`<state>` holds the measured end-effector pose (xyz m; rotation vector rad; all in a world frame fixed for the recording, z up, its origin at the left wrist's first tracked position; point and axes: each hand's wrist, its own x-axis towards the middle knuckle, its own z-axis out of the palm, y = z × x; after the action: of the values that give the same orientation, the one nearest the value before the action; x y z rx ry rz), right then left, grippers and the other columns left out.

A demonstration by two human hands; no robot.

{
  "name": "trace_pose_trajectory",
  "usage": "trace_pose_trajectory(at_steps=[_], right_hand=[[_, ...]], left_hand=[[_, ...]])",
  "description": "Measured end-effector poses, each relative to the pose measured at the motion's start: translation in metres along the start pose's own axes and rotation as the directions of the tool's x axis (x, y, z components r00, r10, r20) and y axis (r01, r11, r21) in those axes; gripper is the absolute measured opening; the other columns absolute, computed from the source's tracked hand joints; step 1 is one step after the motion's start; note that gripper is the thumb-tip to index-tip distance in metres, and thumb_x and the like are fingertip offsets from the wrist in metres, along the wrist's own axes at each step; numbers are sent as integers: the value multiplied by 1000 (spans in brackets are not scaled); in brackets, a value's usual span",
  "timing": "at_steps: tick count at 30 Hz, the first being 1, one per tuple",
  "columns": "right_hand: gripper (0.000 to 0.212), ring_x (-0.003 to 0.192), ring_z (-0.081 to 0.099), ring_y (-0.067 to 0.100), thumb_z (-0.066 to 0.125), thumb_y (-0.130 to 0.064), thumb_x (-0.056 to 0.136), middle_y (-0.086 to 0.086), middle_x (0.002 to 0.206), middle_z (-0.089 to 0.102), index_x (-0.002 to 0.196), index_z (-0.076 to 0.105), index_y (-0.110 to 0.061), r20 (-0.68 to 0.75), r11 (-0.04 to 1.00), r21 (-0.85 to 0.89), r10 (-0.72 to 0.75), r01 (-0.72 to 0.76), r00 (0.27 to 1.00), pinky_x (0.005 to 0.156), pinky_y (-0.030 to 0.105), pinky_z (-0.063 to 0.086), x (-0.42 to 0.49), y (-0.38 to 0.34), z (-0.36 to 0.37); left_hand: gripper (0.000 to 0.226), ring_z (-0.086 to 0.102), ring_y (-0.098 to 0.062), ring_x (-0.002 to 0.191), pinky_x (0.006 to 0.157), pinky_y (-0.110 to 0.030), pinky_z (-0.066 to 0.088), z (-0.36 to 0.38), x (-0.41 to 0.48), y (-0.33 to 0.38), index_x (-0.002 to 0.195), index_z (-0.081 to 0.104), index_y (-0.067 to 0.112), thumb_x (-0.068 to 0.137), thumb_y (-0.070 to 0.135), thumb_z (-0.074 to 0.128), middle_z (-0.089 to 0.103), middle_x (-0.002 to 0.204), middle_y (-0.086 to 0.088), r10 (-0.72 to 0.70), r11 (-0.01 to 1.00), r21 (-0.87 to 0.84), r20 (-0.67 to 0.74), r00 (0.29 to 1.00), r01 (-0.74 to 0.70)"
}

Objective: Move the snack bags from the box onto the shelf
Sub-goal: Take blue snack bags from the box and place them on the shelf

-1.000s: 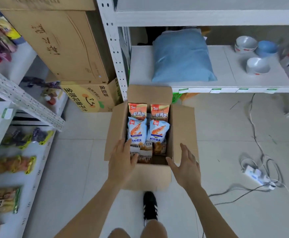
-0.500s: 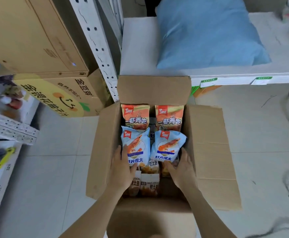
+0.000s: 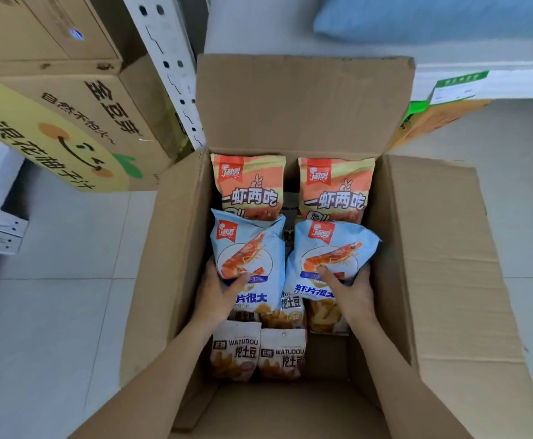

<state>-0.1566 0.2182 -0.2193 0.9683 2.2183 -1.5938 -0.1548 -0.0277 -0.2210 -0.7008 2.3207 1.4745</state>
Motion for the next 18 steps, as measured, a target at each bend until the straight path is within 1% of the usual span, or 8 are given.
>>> trace_pose_trajectory(at_steps=[2,4,5,9,12,13,15,18], right_hand=[[72,93,59,-1,83,-29,73,-19,104,62,132,42,-31,35,996,86,-2,-1,999,78,20,47,5,5,1],[67,94,60,-6,83,-25,73,-20,105,64,127,44,-36,66,990,137,-17,8,998,72,14,49,9,8,3],[65,95,62,-5,83,-24,74,-20,106,65,125,45,-37,75,988,155,-28,17,997,71,15,51,10,7,3],[65,99,66,3,84,-28,72,-16,109,67,126,48,-37,69,985,166,-67,55,995,79,26,56,6,3,3],[60,99,64,-1,83,-30,74,-19,107,66,123,49,-39,54,988,137,-83,75,995,78,20,55,-8,-7,-2],[60,99,63,-1,83,-32,74,-19,107,66,122,49,-40,47,989,123,-86,80,995,81,22,55,-14,-13,-5],[60,102,63,3,83,-39,71,-17,108,67,120,49,-40,36,991,93,-97,94,995,87,31,55,-27,-25,-12],[65,103,65,7,83,-46,68,-14,109,68,123,51,-34,35,991,61,-124,122,992,89,38,57,-54,-49,-28]], left_hand=[[65,56,-6,103,84,-21,45,1,3,-1,141,39,20,86,23,73,58,120,7,-33,998,-53,36,999,35],[61,55,1,96,74,-13,45,3,5,-2,137,41,24,86,24,73,57,115,12,-46,994,-94,58,997,52],[60,56,1,97,72,-13,46,3,6,-2,135,42,26,85,25,74,58,114,14,-57,991,-116,60,997,64],[62,61,-2,102,80,-25,53,1,0,3,133,44,30,81,31,77,62,111,17,-60,988,-138,58,997,67],[61,62,-6,105,87,-33,55,-4,-12,10,132,44,32,81,33,77,63,112,18,-59,988,-143,49,997,65],[61,62,-7,106,89,-35,55,-7,-18,13,132,45,33,81,35,78,64,113,17,-53,990,-132,41,998,58],[56,65,-7,103,86,-35,56,-16,-32,23,125,46,35,79,38,78,66,112,17,-51,990,-128,28,998,54],[49,69,-7,93,75,-30,59,-34,-60,49,117,46,33,80,39,77,66,105,18,-29,994,-108,29,999,32]])
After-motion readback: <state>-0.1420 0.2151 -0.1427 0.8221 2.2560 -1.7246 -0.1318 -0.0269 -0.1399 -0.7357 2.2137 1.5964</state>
